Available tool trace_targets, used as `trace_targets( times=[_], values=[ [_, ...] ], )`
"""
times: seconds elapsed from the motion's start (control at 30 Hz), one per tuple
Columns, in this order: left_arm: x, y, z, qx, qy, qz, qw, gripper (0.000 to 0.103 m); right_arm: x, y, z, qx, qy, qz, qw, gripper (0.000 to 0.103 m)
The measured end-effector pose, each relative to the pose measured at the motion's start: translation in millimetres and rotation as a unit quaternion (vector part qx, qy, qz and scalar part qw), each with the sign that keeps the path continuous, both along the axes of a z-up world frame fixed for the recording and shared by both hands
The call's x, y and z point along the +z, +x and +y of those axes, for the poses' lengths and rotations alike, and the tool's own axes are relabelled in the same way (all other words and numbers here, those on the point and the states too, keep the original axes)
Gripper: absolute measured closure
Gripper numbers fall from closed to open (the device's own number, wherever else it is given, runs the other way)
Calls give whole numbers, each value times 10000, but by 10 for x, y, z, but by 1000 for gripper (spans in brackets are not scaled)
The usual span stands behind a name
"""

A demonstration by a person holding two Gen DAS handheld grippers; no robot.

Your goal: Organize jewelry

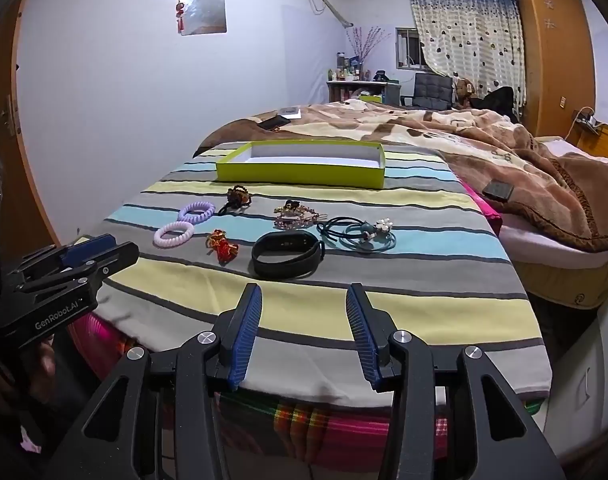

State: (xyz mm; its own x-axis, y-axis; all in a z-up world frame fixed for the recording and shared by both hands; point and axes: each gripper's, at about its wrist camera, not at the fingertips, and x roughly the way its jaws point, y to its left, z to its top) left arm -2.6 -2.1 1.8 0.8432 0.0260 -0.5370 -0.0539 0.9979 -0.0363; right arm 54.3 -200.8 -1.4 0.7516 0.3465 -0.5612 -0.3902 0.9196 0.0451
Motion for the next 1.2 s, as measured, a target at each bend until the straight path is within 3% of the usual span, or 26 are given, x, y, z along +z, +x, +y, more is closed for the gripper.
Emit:
trace_targets(
  times=[1.2],
  values=[
    [-6, -4, 9, 51, -18, 25, 10000, 60, -13, -41, 19, -20, -7, -14, 10000, 58]
  ],
)
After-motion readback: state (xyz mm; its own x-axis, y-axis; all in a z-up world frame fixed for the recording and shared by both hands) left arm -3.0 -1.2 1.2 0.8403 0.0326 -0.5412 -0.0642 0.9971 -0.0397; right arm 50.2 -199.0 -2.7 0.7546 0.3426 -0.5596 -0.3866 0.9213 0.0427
